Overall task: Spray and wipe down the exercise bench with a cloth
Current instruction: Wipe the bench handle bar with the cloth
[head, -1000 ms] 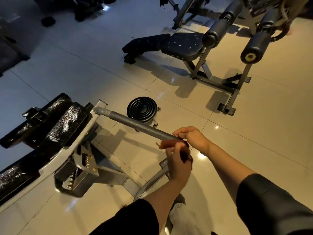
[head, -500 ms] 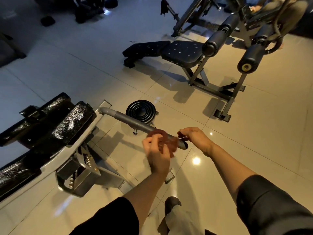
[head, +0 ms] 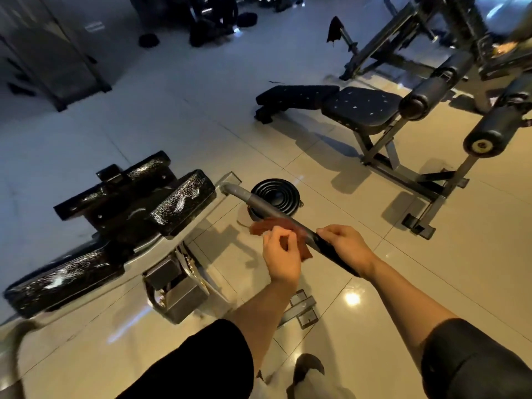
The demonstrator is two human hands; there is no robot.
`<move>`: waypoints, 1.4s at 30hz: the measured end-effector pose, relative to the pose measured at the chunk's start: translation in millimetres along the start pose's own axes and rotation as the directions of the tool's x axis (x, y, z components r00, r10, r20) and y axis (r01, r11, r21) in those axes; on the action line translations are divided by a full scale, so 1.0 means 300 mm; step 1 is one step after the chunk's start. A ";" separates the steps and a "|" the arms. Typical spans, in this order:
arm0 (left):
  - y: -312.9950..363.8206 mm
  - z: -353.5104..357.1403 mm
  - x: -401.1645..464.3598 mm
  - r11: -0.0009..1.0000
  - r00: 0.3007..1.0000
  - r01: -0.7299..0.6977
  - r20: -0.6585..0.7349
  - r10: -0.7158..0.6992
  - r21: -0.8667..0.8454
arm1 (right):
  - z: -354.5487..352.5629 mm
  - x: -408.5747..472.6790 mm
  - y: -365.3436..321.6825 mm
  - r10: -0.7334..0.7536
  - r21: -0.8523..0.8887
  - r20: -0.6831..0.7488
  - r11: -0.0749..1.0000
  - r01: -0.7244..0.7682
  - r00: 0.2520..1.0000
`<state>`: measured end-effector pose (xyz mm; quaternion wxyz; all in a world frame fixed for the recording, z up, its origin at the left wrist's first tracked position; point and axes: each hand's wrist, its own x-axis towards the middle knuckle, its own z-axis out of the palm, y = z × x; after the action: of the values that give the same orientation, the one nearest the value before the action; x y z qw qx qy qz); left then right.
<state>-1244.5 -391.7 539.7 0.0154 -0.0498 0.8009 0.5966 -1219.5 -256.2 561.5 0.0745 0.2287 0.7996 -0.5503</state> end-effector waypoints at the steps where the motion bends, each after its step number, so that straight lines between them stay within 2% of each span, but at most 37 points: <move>1: 0.003 -0.002 -0.027 0.998 0.999 0.040 0.033 -0.039 -0.042 | 0.002 -0.001 -0.002 0.004 0.025 0.005 1.000 -0.004 1.000; 2: 0.005 -0.007 -0.039 0.993 0.997 0.073 0.011 -0.073 -0.088 | 0.000 -0.004 -0.003 0.001 0.029 0.015 1.000 -0.001 1.000; 6: 0.035 -0.059 0.066 0.948 0.947 0.099 -0.264 -0.184 -0.304 | -0.034 -0.023 0.002 -0.030 -0.049 0.048 0.998 0.032 0.998; 8: 0.049 -0.077 0.134 0.932 0.924 0.107 -0.312 -0.222 -0.347 | -0.052 -0.027 0.019 -0.019 -0.041 0.042 0.999 0.021 0.999; 10: 0.061 -0.063 0.160 0.936 0.927 0.116 -0.302 -0.222 -0.333 | -0.063 -0.030 0.043 -0.003 -0.037 0.041 0.999 0.005 0.999; 13: 0.082 -0.012 0.118 0.972 0.930 0.067 -0.338 -0.142 -0.225 | -0.067 -0.037 0.080 0.001 -0.012 0.048 1.000 -0.001 0.999; 15: 0.076 0.031 0.062 0.986 0.951 0.083 -0.285 -0.121 -0.143 | -0.069 -0.034 0.090 0.010 0.008 0.033 1.000 -0.011 0.999; 18: 0.053 0.114 -0.087 0.980 0.985 0.162 -0.033 -0.166 -0.115 | -0.074 -0.027 0.096 0.029 0.040 0.027 0.999 -0.030 0.999; 20: 0.026 0.156 -0.168 0.980 0.986 0.163 0.057 -0.158 -0.116 | -0.091 -0.032 0.101 0.049 0.084 0.055 0.995 -0.053 0.997; 21: 0.021 0.166 -0.181 0.979 0.987 0.161 0.033 -0.159 -0.123 | -0.104 -0.034 0.110 0.057 0.081 0.060 0.995 -0.062 0.997; 24: 0.000 0.180 -0.147 0.980 0.973 0.150 -0.155 -0.170 -0.134 | -0.149 -0.040 0.159 0.098 0.047 0.048 0.994 -0.100 0.994; 27: 0.006 0.220 -0.162 0.993 0.973 0.120 -0.198 -0.120 -0.015 | -0.169 -0.054 0.208 0.125 0.080 0.039 0.989 -0.128 0.991; 29: -0.002 0.269 -0.219 0.993 0.988 0.100 -0.128 -0.090 0.069 | -0.173 -0.068 0.222 0.117 0.138 0.038 0.983 -0.121 0.992; 33: -0.007 0.324 -0.350 0.974 0.967 0.181 0.155 -0.201 0.135 | -0.201 -0.103 0.224 0.123 0.203 0.069 0.970 -0.135 0.990; 35: 0.024 0.316 -0.382 0.990 0.961 0.084 0.255 -0.109 0.109 | -0.230 -0.131 0.214 0.130 0.227 0.047 0.964 -0.137 0.990; 38: 0.094 0.298 -0.348 0.993 0.962 -0.096 0.249 0.110 -0.067 | -0.273 -0.172 0.173 0.052 0.365 -0.033 0.930 -0.036 0.998; 40: 0.151 0.275 -0.289 0.986 0.963 -0.064 0.250 0.102 -0.153 | -0.287 -0.184 0.122 -0.029 0.454 -0.024 0.890 0.037 0.999; 42: 0.189 0.238 -0.230 0.987 0.960 -0.084 0.254 0.118 -0.138 | -0.270 -0.181 0.059 -0.100 0.499 0.041 0.864 0.066 0.994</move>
<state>-1184.0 -303.1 579.1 0.0871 0.0695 0.7540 0.6474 -1152.9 -192.4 597.6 0.0157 0.1872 0.6373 -0.7474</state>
